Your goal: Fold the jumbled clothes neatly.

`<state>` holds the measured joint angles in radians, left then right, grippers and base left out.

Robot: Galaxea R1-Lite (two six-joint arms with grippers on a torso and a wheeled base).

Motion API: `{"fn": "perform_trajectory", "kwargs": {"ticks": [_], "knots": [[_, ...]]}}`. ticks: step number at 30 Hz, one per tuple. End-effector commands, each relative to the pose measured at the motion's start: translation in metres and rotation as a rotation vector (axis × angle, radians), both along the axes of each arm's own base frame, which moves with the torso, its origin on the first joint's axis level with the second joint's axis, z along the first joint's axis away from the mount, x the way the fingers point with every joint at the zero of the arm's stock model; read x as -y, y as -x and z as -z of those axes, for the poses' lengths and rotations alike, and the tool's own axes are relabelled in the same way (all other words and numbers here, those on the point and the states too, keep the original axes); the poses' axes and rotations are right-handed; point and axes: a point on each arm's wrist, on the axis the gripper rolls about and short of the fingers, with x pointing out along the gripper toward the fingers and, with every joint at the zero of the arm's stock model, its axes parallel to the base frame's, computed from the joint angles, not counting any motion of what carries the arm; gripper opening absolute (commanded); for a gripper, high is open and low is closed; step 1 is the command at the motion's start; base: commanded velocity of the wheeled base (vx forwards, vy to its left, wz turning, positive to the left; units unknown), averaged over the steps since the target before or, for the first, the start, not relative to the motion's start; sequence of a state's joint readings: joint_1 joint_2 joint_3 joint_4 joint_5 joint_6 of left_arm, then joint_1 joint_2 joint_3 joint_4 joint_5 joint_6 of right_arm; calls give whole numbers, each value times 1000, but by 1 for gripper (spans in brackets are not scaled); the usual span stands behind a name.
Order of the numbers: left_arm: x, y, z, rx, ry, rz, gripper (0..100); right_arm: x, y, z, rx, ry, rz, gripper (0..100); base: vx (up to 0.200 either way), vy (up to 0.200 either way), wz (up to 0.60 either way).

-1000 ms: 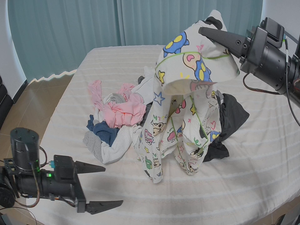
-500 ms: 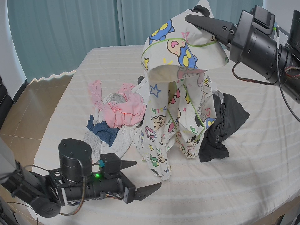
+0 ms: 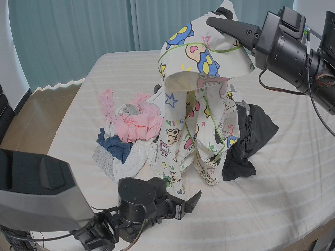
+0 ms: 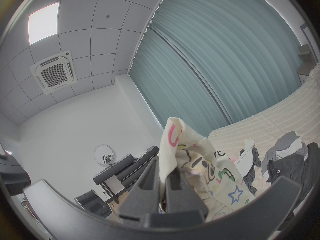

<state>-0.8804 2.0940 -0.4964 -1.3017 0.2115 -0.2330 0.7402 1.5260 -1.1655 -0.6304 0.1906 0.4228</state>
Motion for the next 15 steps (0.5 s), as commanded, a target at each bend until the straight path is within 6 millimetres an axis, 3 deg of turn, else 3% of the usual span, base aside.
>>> {"fn": "perform_trajectory", "kwargs": {"ticks": [1,9,15], "knots": [[12,-7,23,-10,-46,-47,100,2,2,-3,6,-7,3,0,0,0,0],[14,-28,42,62,-139,-181,100,7,7,-6,15,-15,3,0,0,0,0],[20,-53,40,179,-61,-262,100,11,12,-7,21,-20,4,0,0,0,0]]}}
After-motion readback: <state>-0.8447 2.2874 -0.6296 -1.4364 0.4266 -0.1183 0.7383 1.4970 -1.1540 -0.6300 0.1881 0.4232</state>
